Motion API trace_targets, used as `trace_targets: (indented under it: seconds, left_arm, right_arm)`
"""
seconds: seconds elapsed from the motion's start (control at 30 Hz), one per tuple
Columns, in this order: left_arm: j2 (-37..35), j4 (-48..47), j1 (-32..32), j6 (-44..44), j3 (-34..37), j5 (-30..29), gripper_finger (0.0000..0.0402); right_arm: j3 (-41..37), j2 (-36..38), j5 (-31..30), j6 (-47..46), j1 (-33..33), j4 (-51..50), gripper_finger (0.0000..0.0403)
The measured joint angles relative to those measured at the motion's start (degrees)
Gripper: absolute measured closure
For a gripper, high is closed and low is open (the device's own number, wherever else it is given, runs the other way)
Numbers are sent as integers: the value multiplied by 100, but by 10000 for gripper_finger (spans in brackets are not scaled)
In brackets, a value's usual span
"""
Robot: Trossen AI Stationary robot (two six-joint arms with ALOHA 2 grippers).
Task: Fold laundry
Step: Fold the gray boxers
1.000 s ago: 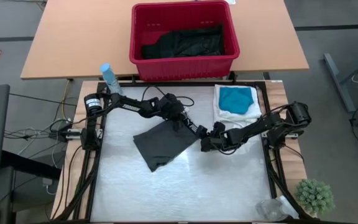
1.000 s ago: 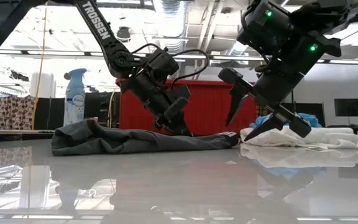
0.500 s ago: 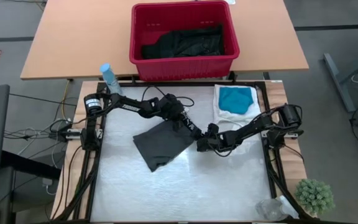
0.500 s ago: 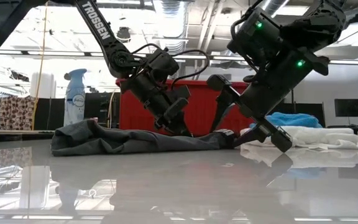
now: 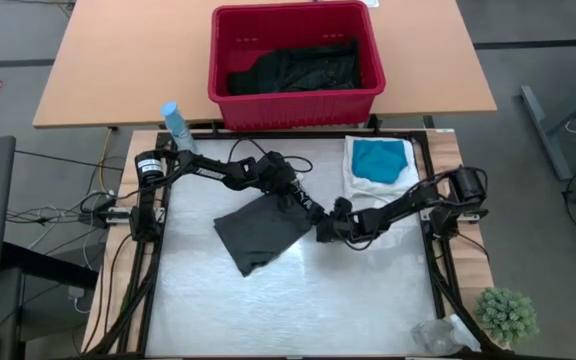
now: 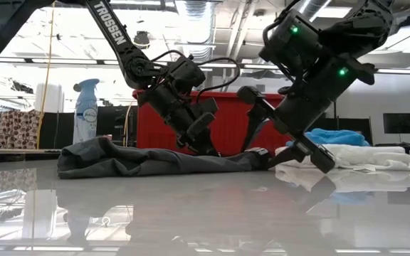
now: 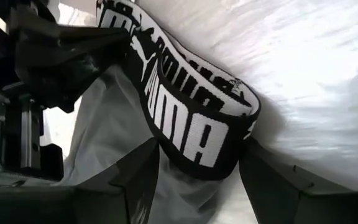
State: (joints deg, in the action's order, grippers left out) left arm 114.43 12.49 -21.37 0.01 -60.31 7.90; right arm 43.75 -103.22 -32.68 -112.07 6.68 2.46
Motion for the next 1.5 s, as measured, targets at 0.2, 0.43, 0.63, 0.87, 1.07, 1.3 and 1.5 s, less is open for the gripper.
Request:
trace_targets:
  seconds: [0.2, 0.43, 0.63, 0.87, 1.07, 1.3, 1.5]
  left_arm:
    - [3, -17, 0, 26, 2, 9, 401]
    - [7, -63, 7, 85, 4, 75, 401]
    - [-313, -386, 0, -232, -179, 73, 401]
    - [-1139, -2060, -9, 168, -1112, -260, 401]
    - [-1671, -2822, 150, -766, -731, 49, 401]
    - [-2154, -2741, 1126, -2267, 693, -1058, 402]
    - [-2630, -3760, 1865, -3650, 1048, -2105, 401]
  right_arm:
    - [-8, -3, 318, 87, -100, -53, 225]
    - [-11, -13, 415, 98, -116, -94, 379]
    - [-11, -13, 516, -22, -122, -79, 378]
    - [-11, -13, 528, -40, -103, 43, 378]
    - [-15, -15, 520, -42, -100, 128, 378]
    - [-15, -17, 544, 89, -74, 271, 379]
    - [-15, -17, 611, 145, -73, 321, 379]
